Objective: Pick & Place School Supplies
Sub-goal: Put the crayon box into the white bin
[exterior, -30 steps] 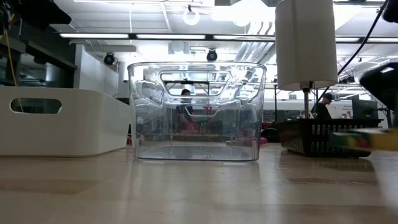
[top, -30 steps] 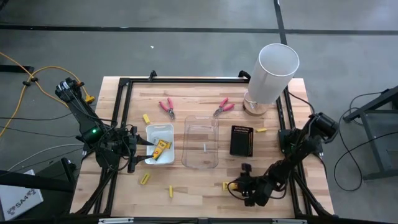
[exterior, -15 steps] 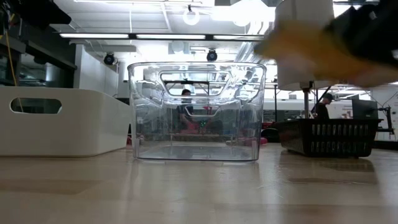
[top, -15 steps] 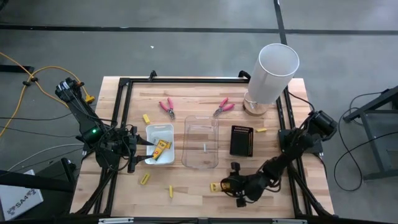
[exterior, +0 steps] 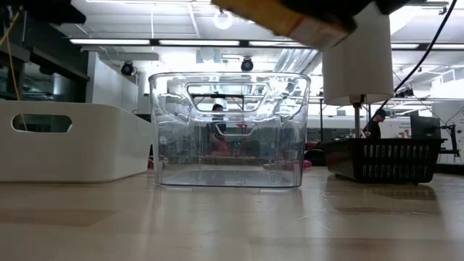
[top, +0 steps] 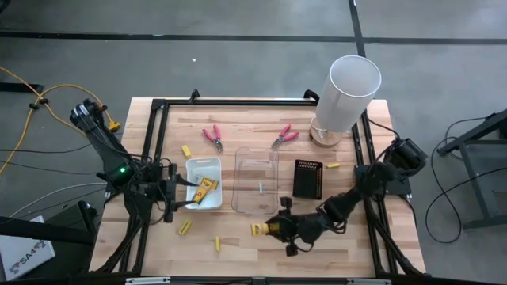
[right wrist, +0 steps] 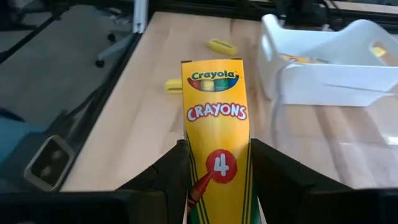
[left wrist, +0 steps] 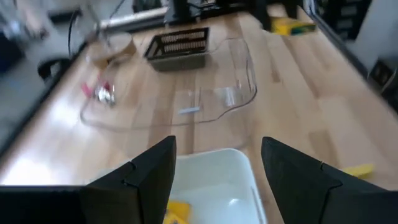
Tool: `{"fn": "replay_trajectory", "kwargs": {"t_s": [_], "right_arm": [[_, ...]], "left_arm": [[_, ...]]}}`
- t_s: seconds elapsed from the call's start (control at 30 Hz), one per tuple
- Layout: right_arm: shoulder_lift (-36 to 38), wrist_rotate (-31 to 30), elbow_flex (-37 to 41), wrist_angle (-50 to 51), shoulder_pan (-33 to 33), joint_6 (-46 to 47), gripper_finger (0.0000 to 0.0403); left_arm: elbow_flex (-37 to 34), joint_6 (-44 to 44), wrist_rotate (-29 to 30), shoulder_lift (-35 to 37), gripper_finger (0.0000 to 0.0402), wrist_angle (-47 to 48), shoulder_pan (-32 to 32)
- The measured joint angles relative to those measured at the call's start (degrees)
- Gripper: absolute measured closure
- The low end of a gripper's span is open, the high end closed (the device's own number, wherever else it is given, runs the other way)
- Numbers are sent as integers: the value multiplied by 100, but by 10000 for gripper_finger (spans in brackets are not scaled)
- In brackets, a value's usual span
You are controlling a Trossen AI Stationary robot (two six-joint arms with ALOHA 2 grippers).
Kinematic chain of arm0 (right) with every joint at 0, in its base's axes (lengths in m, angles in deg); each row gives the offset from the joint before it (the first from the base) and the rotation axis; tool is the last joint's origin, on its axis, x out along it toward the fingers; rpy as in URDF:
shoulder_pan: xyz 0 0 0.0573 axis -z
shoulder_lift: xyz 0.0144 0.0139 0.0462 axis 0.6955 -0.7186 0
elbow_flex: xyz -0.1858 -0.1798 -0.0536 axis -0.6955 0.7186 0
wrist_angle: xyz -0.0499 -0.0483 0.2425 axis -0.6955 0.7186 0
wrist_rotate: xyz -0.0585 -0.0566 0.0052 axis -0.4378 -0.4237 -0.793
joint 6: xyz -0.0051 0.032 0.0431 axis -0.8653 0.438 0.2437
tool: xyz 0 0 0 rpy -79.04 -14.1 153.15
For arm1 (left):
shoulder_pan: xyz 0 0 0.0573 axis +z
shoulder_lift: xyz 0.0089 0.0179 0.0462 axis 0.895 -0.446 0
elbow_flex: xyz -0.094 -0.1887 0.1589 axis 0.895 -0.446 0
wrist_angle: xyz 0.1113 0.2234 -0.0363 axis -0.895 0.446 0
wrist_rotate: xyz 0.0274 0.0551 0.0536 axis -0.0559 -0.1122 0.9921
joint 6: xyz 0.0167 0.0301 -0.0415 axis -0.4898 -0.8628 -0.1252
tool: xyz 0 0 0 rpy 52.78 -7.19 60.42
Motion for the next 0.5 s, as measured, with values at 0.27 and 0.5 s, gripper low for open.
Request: {"fn": "replay_trajectory", "kwargs": {"t_s": [0.27,0.5], "right_arm": [[0,177,-1,-430,309,10,257],[2,266,-4,-611,398,8,257]], "left_arm": [[3,-2932,40,-1318,172,-2163,378],[3,-5322,42,-2740,172,-3995,805]]}}
